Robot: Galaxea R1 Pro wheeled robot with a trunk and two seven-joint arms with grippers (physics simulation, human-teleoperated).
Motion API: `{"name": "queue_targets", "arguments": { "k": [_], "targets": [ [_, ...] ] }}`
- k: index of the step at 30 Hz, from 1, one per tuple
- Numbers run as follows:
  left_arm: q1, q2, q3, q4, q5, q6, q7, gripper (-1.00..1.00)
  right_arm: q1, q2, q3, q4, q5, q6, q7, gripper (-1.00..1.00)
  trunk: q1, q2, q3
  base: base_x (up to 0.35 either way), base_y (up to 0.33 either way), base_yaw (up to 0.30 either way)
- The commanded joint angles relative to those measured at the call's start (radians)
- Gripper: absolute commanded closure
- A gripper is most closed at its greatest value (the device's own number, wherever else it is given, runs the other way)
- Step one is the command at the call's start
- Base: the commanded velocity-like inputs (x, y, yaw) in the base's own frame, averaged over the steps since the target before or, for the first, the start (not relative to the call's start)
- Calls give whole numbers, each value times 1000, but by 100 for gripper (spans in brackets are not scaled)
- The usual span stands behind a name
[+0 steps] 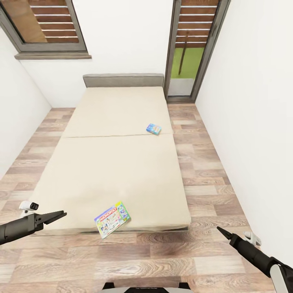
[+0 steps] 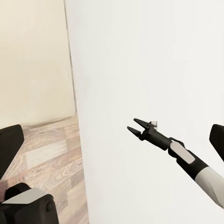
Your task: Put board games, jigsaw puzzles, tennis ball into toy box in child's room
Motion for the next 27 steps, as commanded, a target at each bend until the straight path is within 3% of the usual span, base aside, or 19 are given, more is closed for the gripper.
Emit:
{"name": "queue_targets", "arguments": {
  "k": [1,27],
  "targets": [
    [0,0,0,0,-1,11,-4,-100,-1,0,-2,0,-5,7,2,-100,0,-1,1,-72,-20,0],
    [0,0,0,0,-1,10,-4,-100,-1,0,-4,0,-4,4,28,-100,0,-1,44,-18,-14,0]
  ]
}}
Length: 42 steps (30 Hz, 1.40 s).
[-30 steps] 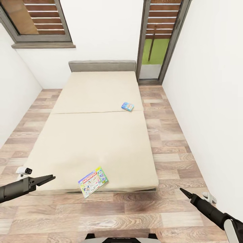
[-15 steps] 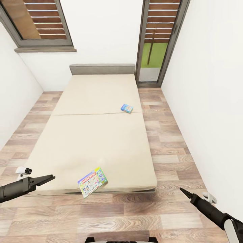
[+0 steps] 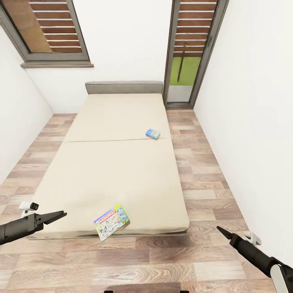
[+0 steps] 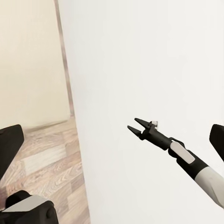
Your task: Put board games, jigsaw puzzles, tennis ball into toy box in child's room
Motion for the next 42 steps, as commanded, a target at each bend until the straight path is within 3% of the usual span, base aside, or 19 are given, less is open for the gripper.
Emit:
{"name": "queue_targets", "arguments": {
  "k": [1,22,34,42],
  "targets": [
    [0,0,0,0,-1,11,-4,-100,-1,0,-2,0,-5,7,2,-100,0,-1,0,0,0,0],
    [-1,2,1,0,-1,11,-4,-100,6,0,-3,-1,-5,8,16,-100,0,-1,35,0,0,0],
    [0,0,0,-1,-1,11,-4,-100,7,0,-43,-2,1,7,66,-100,0,-1,55,0,0,0],
    [0,0,0,-1,-1,11,-4,-100,7,0,-48,-2,3,7,70,-100,0,-1,69,0,0,0]
  ]
}}
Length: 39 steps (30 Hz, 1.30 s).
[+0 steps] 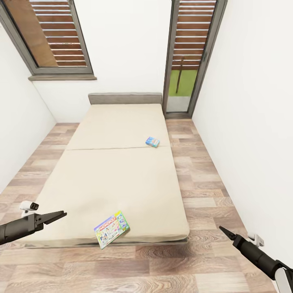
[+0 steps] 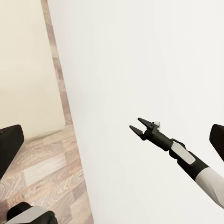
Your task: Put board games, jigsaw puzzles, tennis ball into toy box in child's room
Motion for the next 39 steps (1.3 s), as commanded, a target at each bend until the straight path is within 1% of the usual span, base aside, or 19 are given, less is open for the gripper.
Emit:
{"name": "queue_targets", "arguments": {
  "k": [1,39],
  "targets": [
    [-1,0,0,0,-1,11,-4,-100,-1,0,-2,0,-5,7,2,-100,0,-1,0,0,0,0],
    [-1,-1,-2,-2,-1,11,-4,-100,-1,2,-2,0,-3,7,2,-100,0,-1,64,0,0,0]
  ]
}}
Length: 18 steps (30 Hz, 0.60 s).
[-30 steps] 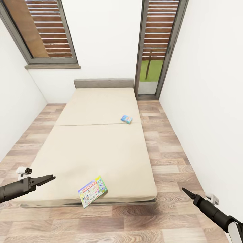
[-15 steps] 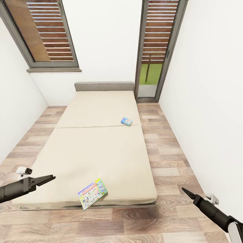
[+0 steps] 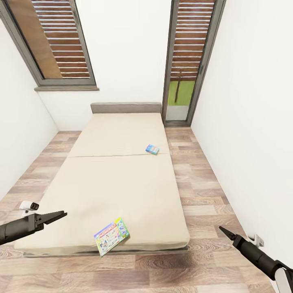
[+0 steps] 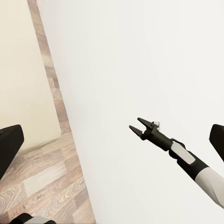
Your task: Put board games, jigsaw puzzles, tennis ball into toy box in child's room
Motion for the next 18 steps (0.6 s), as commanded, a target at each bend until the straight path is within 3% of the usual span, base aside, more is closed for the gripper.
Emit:
{"name": "queue_targets", "arguments": {
  "k": [1,18],
  "targets": [
    [-1,0,0,0,-1,11,-4,-100,-1,0,-2,0,-5,7,2,-100,0,-1,0,5,0,0],
    [0,0,0,0,-1,11,-4,-100,-1,0,-2,0,-5,7,2,-100,0,-1,29,104,45,0]
  ]
}}
